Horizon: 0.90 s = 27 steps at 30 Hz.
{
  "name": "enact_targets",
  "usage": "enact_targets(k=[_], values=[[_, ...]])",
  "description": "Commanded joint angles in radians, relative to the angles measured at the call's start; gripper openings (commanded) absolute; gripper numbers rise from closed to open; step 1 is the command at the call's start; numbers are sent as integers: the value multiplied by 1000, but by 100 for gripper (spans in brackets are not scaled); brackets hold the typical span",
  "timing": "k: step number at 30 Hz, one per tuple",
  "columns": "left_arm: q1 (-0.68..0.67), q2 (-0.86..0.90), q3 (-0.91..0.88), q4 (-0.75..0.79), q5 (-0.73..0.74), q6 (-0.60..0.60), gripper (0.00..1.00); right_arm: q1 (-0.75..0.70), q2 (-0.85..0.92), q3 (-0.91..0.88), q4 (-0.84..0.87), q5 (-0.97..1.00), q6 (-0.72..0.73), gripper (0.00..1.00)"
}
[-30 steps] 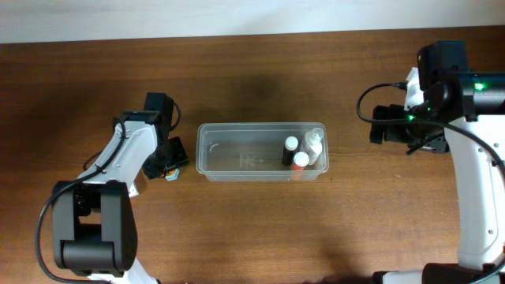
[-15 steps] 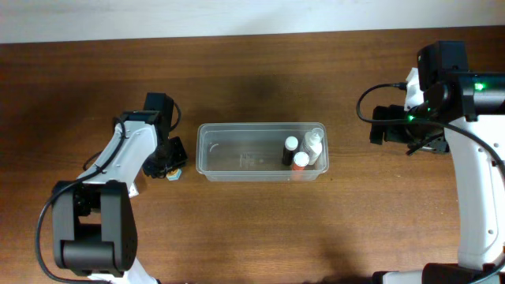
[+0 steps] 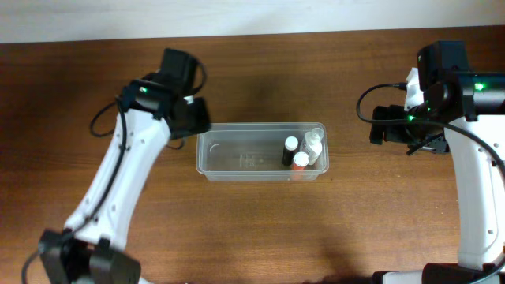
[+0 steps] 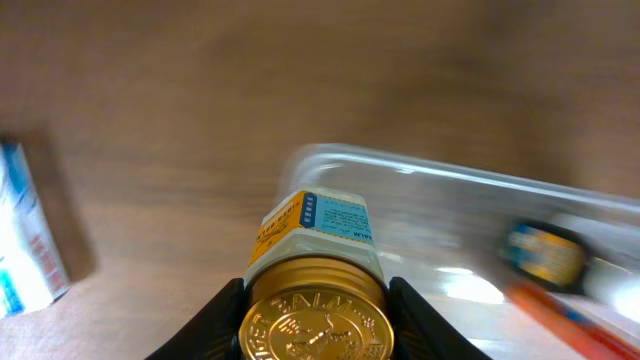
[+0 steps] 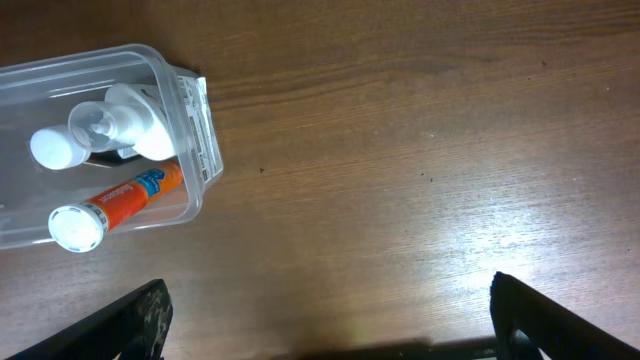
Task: Pack container
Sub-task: 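Lower the gold-lidded jar into the container and release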
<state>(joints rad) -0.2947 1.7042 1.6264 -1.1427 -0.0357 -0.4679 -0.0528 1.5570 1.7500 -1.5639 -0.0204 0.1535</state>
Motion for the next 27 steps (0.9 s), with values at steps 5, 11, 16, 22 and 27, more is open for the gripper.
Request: enact_targets(k=[5, 11, 16, 22, 27], values=[[-254, 0, 45, 2, 6, 12, 13, -6, 3, 0, 0, -6, -4, 94], [-360, 127, 45, 16, 4, 13, 12, -6, 3, 0, -1, -6, -4, 94], [-380, 251, 45, 43, 4, 13, 11, -6, 3, 0, -1, -6, -4, 93], [-378, 380, 45, 89, 7, 13, 11, -7, 3, 0, -4, -6, -5, 94], [-378, 421, 45, 132, 21, 16, 11, -6, 3, 0, -4, -6, -5, 94]])
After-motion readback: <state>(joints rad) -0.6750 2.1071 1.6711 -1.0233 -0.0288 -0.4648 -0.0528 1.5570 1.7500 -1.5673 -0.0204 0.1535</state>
